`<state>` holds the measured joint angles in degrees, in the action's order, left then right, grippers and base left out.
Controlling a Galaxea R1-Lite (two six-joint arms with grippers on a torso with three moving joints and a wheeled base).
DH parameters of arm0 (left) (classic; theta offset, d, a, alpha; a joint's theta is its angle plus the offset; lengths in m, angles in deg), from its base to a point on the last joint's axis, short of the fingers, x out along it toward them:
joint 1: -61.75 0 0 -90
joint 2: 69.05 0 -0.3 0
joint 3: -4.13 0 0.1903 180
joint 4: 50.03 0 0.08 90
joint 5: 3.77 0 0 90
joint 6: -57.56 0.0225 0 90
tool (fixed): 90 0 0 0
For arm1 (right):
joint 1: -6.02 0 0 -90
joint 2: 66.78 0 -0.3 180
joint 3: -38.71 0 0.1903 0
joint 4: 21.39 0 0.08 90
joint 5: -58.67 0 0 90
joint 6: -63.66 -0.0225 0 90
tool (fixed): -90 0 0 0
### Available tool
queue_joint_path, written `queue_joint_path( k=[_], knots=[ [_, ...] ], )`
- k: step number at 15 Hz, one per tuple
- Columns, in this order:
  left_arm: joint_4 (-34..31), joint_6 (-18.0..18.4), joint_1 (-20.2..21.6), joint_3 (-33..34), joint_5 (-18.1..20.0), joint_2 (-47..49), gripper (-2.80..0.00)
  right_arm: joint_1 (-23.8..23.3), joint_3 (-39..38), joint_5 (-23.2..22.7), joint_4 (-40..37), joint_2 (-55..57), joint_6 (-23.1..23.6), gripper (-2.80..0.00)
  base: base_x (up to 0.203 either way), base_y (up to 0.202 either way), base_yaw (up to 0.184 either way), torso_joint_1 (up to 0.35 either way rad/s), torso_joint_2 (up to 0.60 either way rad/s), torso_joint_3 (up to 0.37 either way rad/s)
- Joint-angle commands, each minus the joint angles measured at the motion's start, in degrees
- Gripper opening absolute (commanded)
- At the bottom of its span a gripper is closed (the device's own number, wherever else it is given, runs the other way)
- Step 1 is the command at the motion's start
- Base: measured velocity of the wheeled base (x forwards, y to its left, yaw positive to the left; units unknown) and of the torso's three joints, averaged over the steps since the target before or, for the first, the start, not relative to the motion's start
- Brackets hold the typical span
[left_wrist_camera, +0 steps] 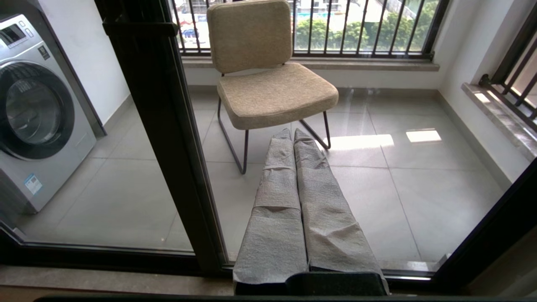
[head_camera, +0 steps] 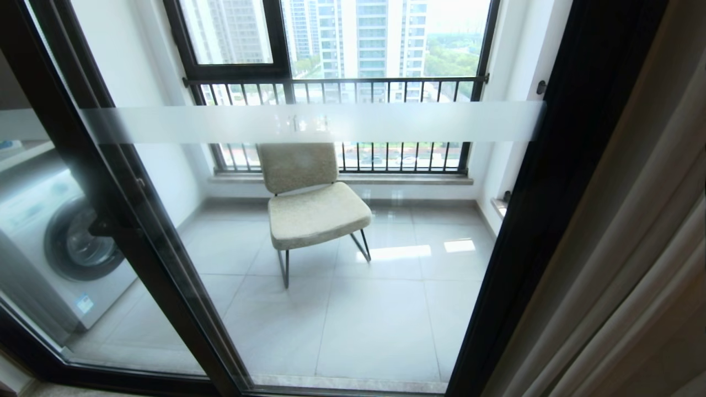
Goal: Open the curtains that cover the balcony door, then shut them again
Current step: Close the inner curtains on both sides
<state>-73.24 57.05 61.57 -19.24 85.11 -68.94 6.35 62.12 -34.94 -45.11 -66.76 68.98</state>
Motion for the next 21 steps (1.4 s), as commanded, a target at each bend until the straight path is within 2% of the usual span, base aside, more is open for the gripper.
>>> queue_joint_path(
  k=[1, 7, 11, 16, 18, 21],
  knots=[
    [0.0, 0.0, 0.0, 0.0, 0.0, 0.0, -2.80, 0.0, 0.0, 0.0, 0.0, 0.0, 0.0, -2.80, 0.000, 0.000, 0.000, 0.000, 0.00, 0.000],
    [0.0, 0.0, 0.0, 0.0, 0.0, 0.0, -2.80, 0.0, 0.0, 0.0, 0.0, 0.0, 0.4, -2.80, 0.000, 0.000, 0.000, 0.000, 0.00, 0.000],
    [0.0, 0.0, 0.0, 0.0, 0.0, 0.0, -2.80, -0.1, 0.0, 0.0, 0.1, 0.0, 3.5, -2.80, 0.000, 0.000, 0.000, 0.000, 0.00, 0.000],
    [0.0, 0.0, 0.0, 0.0, 0.0, 0.0, -2.80, -0.9, 9.6, 0.1, 0.9, 10.7, 2.7, -2.80, 0.000, 0.000, 0.000, 0.000, 0.00, 0.000],
    [0.0, 0.0, 0.0, 0.0, 0.0, 0.0, -2.80, -4.8, 14.2, 0.5, 3.4, 17.3, 1.2, -2.80, 0.000, 0.000, 0.000, 0.000, 0.00, 0.000],
    [0.0, 0.0, 0.0, 0.0, 0.0, 0.0, -2.80, -18.7, 20.0, 0.8, 5.6, 24.0, 0.5, -2.80, 0.000, 0.000, 0.000, 0.000, 0.00, 0.000]
  ],
)
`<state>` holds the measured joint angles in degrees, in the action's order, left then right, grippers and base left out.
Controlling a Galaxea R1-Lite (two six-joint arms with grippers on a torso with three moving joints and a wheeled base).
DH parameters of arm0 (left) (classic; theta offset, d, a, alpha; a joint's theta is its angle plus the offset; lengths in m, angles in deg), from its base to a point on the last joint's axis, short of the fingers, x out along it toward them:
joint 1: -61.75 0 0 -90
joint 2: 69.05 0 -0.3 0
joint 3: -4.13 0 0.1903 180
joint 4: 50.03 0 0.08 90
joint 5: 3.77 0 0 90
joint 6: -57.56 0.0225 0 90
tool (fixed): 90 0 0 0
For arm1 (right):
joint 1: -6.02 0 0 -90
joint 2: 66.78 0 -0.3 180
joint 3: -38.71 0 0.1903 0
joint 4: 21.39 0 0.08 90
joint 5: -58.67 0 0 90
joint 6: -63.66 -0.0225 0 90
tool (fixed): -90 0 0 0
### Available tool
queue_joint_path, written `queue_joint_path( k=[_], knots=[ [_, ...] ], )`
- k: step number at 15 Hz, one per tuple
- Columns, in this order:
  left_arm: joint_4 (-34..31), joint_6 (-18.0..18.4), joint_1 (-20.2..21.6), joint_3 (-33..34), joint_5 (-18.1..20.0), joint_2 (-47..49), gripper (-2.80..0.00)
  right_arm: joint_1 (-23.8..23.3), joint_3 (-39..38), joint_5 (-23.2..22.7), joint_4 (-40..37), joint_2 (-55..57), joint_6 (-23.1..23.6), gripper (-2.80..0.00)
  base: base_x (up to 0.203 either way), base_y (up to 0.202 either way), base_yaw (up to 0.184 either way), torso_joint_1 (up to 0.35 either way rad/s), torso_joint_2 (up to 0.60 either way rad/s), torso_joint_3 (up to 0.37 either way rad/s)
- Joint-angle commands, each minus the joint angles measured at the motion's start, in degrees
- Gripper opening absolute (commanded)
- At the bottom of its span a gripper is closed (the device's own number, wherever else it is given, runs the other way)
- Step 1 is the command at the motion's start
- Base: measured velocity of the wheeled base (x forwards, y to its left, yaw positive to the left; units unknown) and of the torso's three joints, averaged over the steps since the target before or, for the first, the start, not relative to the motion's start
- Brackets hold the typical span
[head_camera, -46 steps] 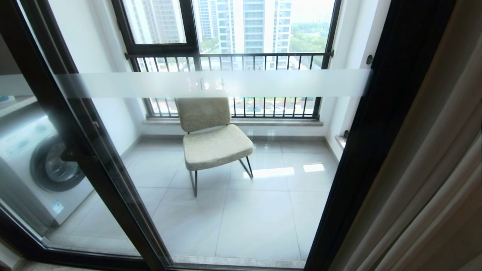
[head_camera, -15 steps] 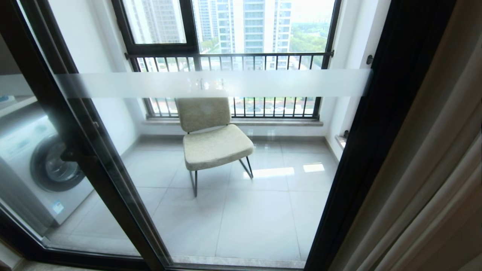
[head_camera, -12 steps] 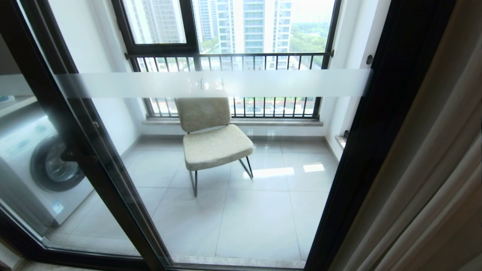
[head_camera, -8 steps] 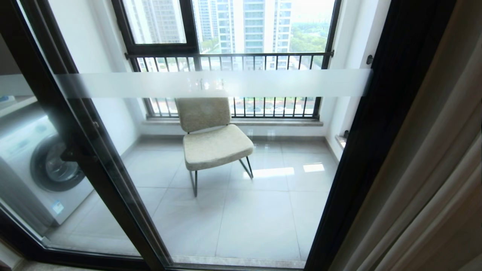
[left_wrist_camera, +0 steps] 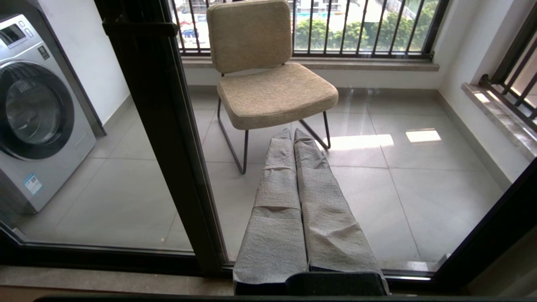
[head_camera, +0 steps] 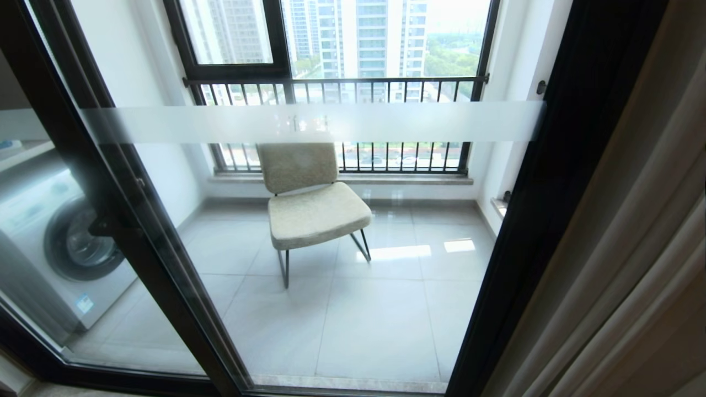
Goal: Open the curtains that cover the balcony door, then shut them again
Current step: Close the inner curtains on both sides
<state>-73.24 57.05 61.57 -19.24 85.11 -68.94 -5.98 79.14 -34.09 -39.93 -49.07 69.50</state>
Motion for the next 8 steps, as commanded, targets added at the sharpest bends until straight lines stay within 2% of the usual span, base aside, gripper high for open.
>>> queue_joint_path(
  k=[1, 3, 4, 8],
  knots=[
    [0.0, 0.0, 0.0, 0.0, 0.0, 0.0, -2.80, -9.5, 4.7, 0.0, 1.0, 8.2, -0.1, -2.80, 0.000, 0.000, 0.000, 0.000, 0.00, 0.000],
    [0.0, 0.0, 0.0, 0.0, 0.0, 0.0, -2.80, -11.1, 8.2, 0.2, 1.5, 11.5, -0.2, -2.80, 0.000, 0.000, 0.000, 0.000, 0.00, 0.000],
    [0.0, 0.0, 0.0, 0.0, 0.0, 0.0, -2.80, -11.2, 9.1, 0.3, 2.0, 12.5, -0.1, 0.00, 0.000, 0.000, 0.000, 0.000, 0.00, 0.000],
    [0.0, 0.0, 0.0, 0.0, 0.0, 0.0, -2.80, -13.0, 9.6, 1.3, 10.6, 16.2, -0.1, 0.00, 0.000, 0.000, 0.000, 0.000, 0.00, 0.000]
  ],
)
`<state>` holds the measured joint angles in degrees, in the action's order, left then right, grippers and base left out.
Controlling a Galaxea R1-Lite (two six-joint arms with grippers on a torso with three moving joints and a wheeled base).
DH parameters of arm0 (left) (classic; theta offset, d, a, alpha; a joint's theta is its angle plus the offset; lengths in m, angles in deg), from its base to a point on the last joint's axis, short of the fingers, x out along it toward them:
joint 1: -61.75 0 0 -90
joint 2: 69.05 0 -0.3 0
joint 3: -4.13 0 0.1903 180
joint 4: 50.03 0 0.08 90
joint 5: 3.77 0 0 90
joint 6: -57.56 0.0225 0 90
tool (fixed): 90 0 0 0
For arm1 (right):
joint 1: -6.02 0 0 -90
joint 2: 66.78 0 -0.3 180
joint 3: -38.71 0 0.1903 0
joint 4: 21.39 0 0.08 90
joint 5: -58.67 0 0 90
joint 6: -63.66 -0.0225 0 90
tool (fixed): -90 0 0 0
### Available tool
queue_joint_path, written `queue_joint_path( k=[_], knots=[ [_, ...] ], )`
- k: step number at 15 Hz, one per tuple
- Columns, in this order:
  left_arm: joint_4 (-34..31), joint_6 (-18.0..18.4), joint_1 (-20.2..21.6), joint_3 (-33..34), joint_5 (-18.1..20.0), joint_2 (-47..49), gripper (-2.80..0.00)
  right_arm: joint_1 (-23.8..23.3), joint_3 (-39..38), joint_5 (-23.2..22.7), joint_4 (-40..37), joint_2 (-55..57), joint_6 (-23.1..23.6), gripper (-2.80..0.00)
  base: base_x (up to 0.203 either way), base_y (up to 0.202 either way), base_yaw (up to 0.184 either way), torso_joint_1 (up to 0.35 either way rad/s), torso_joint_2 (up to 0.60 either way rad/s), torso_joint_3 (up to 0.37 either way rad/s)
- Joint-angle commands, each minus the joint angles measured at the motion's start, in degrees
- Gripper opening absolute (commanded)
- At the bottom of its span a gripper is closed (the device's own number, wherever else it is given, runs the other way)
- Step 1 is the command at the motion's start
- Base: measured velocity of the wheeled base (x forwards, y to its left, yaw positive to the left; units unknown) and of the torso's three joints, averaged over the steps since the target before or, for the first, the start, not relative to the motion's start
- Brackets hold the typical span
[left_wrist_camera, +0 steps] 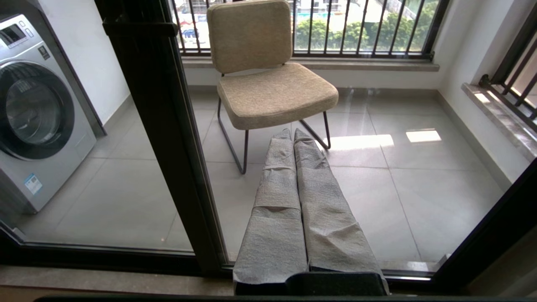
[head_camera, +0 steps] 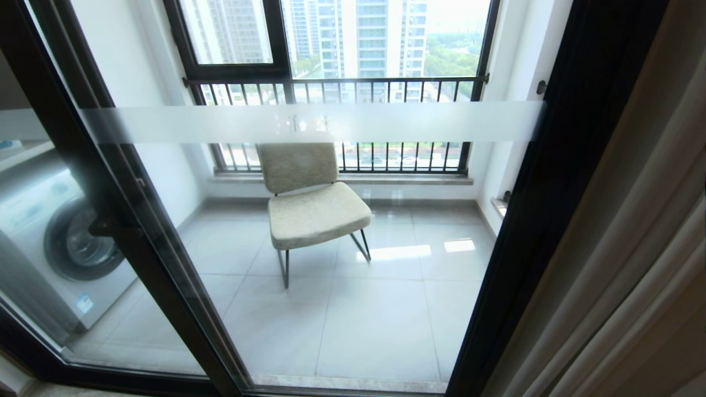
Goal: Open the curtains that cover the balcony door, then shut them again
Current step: Close the inner curtains on both sides
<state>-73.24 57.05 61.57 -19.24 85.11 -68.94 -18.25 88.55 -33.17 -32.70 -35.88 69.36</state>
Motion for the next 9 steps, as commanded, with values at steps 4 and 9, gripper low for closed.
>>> queue_joint_path(
  k=[4, 9],
  knots=[
    [0.0, 0.0, 0.0, 0.0, 0.0, 0.0, -2.80, -1.0, 0.4, 2.7, 11.4, 6.3, -0.2, 0.00, 0.000, 0.000, 0.000, 0.000, 0.00, 0.000],
    [0.0, 0.0, 0.0, 0.0, 0.0, 0.0, -2.80, -1.0, 0.8, 2.6, 15.1, 10.2, -0.5, 0.00, 0.000, 0.000, 0.000, 0.000, 0.00, 0.000]
  ],
)
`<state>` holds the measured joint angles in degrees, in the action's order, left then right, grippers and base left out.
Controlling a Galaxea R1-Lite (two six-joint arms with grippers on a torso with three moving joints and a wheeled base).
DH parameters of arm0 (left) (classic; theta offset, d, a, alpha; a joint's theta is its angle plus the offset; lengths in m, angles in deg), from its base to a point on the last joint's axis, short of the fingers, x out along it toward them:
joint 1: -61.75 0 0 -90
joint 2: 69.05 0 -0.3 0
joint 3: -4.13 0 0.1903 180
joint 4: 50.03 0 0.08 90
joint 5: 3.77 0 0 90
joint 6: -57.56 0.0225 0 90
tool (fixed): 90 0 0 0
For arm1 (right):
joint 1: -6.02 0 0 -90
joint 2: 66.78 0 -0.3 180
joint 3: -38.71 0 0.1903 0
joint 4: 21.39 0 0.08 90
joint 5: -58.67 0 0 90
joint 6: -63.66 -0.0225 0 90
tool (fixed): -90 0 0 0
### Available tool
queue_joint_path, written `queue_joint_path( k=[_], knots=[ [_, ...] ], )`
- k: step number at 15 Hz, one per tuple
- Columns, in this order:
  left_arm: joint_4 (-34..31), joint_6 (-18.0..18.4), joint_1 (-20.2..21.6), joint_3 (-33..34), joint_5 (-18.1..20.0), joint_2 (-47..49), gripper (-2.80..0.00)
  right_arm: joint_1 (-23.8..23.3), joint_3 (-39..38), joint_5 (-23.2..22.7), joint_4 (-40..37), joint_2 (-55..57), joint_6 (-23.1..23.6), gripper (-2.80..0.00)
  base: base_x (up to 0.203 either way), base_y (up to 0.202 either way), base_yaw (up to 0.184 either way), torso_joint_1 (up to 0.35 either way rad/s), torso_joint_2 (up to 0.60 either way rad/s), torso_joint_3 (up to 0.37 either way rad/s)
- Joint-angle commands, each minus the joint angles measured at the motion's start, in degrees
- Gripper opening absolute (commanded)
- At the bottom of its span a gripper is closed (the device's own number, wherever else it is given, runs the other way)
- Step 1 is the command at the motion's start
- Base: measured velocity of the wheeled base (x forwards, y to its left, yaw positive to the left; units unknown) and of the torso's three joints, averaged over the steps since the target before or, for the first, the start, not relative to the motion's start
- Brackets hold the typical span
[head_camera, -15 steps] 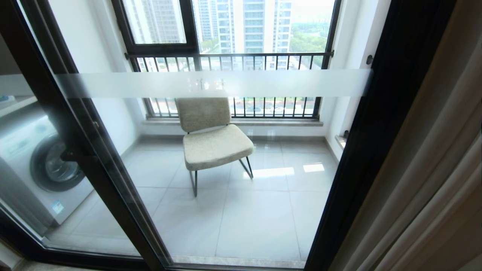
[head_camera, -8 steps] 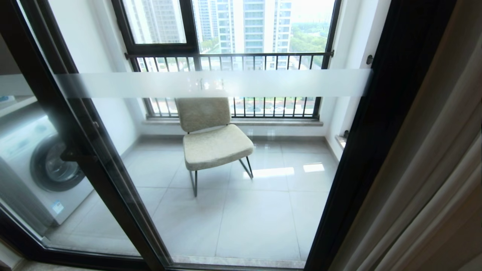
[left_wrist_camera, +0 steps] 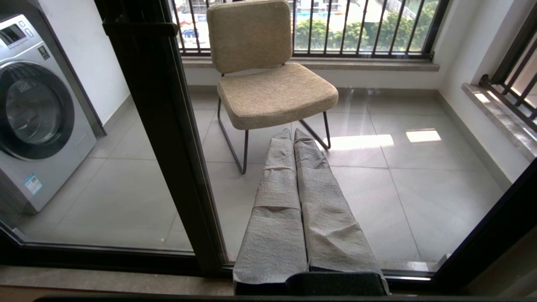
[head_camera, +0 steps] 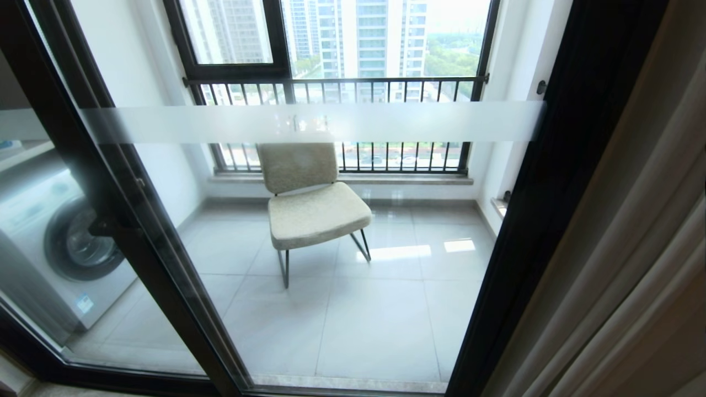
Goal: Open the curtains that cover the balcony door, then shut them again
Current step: Close the inner curtains on both sides
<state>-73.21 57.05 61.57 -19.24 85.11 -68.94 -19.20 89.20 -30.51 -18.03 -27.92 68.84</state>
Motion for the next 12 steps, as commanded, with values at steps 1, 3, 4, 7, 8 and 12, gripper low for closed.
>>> queue_joint_path(
  k=[1, 3, 4, 7, 8, 12],
  knots=[
    [0.0, 0.0, 0.0, 0.0, 0.0, 0.0, -2.80, 0.1, 0.7, -0.1, 0.7, 3.4, 0.0, 0.00, 0.000, 0.000, 0.000, 0.000, 0.00, 0.000],
    [0.0, 0.0, 0.0, 0.0, 0.0, 0.0, -2.80, 0.2, 2.1, -0.1, 2.0, 6.5, -0.2, 0.00, 0.000, 0.000, 0.000, 0.000, 0.00, 0.000],
    [0.0, 0.0, 0.0, 0.0, 0.0, 0.0, -2.80, 0.2, 3.0, -0.2, 3.1, 8.3, -0.8, 0.00, 0.000, 0.000, 0.000, 0.000, 0.00, 0.000],
    [0.0, 0.0, 0.0, 0.0, 0.0, 0.0, -2.80, 0.3, 5.8, -0.5, 4.7, 13.9, -2.1, 0.00, 0.000, 0.000, 0.000, 0.000, 0.00, 0.000],
    [0.0, 0.0, 0.0, 0.0, 0.0, 0.0, -2.80, 0.3, 6.9, -0.5, 4.8, 15.7, -2.4, 0.00, 0.000, 0.000, 0.000, 0.000, 0.00, 0.000],
    [0.0, 0.0, 0.0, 0.0, 0.0, 0.0, -2.80, 0.4, 10.9, -0.6, 4.8, 21.1, -4.2, 0.00, 0.000, 0.000, 0.000, 0.000, 0.00, 0.000]
  ],
)
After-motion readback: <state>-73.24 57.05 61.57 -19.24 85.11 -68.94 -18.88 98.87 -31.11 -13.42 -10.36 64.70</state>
